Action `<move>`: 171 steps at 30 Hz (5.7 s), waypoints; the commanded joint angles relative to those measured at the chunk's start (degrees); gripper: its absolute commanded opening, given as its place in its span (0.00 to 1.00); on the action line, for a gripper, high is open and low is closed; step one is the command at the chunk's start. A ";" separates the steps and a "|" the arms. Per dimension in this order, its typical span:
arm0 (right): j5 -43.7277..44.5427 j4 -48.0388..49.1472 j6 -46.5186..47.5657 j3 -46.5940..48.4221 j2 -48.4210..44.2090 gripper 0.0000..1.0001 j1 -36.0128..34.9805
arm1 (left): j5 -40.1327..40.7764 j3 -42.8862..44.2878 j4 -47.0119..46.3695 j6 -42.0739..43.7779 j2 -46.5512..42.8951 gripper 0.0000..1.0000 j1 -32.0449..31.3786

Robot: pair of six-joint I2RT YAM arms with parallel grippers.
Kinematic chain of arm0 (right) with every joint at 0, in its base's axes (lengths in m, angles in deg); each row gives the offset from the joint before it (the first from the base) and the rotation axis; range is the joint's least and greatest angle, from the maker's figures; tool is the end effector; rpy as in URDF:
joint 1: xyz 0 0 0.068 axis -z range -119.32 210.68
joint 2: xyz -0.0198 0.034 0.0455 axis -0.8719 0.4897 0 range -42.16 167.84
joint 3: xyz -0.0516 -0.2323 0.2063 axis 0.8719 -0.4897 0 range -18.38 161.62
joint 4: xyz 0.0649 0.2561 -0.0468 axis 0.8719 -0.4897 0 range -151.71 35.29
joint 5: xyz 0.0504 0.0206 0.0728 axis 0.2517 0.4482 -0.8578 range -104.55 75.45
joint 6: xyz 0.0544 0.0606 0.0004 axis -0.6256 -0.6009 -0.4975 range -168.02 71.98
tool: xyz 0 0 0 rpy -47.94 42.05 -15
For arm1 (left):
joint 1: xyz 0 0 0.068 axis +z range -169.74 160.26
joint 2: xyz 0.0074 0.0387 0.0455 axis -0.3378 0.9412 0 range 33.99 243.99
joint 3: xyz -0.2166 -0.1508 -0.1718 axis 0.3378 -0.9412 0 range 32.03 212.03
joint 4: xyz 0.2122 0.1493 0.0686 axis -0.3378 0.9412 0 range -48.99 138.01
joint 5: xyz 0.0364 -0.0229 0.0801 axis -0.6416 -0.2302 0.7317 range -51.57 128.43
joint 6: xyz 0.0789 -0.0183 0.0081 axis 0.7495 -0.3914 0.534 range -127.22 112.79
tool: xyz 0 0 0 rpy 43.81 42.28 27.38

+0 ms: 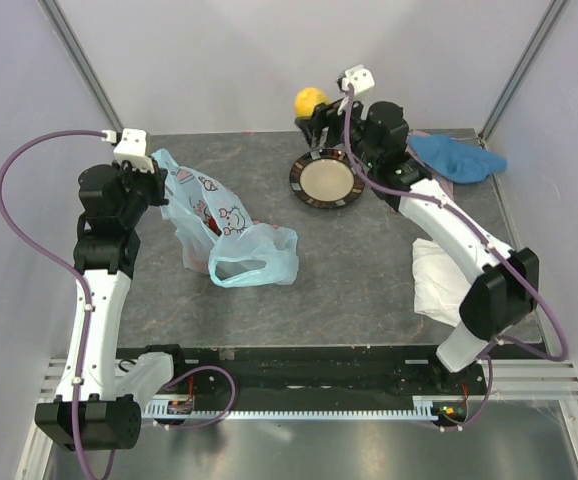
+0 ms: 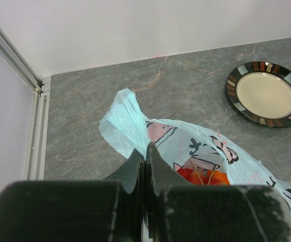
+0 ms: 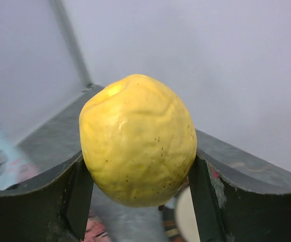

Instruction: Place the fruits into the plastic bag

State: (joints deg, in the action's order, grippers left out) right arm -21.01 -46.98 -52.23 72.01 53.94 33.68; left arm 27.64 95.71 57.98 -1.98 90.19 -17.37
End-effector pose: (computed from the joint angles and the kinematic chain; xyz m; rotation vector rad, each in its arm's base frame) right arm 0.4006 0.2132 0.4588 -0.3966 1.5073 0.5183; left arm 0.2333 -0.0034 0.4376 0.1813 1.7245 -0.0659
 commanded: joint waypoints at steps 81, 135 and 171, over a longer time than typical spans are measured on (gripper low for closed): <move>18.68 -28.83 -14.07 14.82 16.76 0.98 -32.41 | -2.92 0.30 -2.91 -1.46 -2.15 0.02 -0.18; 56.66 -9.84 31.11 -13.84 -4.87 0.97 -59.05 | -3.01 0.22 -3.09 -1.81 -2.15 0.02 -0.26; 60.77 -22.40 9.14 -5.13 -17.51 0.00 -35.75 | -45.19 16.83 -11.16 -21.75 12.87 0.01 -0.44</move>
State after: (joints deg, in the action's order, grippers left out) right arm 38.31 -65.61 -37.01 69.48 39.53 -2.93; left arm -7.07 110.48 53.53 -18.37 100.57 -17.66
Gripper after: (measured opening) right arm 0.010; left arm 0.026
